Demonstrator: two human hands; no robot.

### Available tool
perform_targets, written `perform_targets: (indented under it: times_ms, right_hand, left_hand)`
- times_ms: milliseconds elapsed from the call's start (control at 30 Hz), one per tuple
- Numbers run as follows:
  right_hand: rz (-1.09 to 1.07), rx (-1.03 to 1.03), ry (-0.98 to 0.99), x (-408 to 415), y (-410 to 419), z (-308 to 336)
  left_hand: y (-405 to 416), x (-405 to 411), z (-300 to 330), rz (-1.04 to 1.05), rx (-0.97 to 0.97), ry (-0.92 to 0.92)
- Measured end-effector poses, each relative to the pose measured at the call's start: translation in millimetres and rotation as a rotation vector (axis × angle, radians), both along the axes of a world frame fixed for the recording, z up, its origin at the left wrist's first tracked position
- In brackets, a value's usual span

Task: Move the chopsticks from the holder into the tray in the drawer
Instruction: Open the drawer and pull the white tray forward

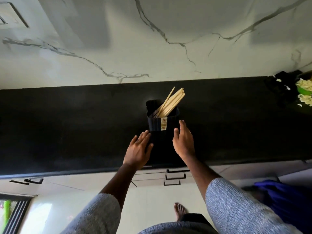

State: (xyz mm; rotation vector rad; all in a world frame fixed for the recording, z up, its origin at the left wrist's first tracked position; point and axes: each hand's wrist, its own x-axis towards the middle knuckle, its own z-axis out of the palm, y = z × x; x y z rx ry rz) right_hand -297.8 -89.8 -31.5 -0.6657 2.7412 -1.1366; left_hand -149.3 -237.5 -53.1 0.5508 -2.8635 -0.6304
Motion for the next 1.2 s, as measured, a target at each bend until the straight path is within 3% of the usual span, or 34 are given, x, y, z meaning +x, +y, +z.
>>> perform_targets:
  times_ms: [200, 367, 467, 667, 900, 1200]
  right_hand:
    - [-0.012, 0.02, 0.166, 69.2, 32.0, -20.3]
    - [0.048, 0.124, 0.219, 114.8, 64.8, -38.8]
    - [0.108, 0.201, 0.227, 131.1, 86.3, -58.0]
    - [0.256, 0.492, 0.107, 123.2, 119.2, -100.6]
    - [0.421, 0.784, -0.127, 87.7, 124.5, -132.3]
    - [0.495, 0.818, -0.135, 52.5, 124.2, -159.1]
  left_hand:
    - [6.5, 19.3, -17.5, -0.369, -0.154, -0.249]
    - [34.2, 41.6, -38.7, -0.528, -0.321, -0.121]
    - [76.5, 63.5, -64.6, -0.642, -0.273, -0.105]
    - [112.5, 52.9, -98.0, -0.458, -0.082, -0.459]
    - [138.7, 10.8, -119.0, -0.297, 0.046, -0.575]
    - [158.3, -14.3, -148.4, -0.164, 0.045, -0.637]
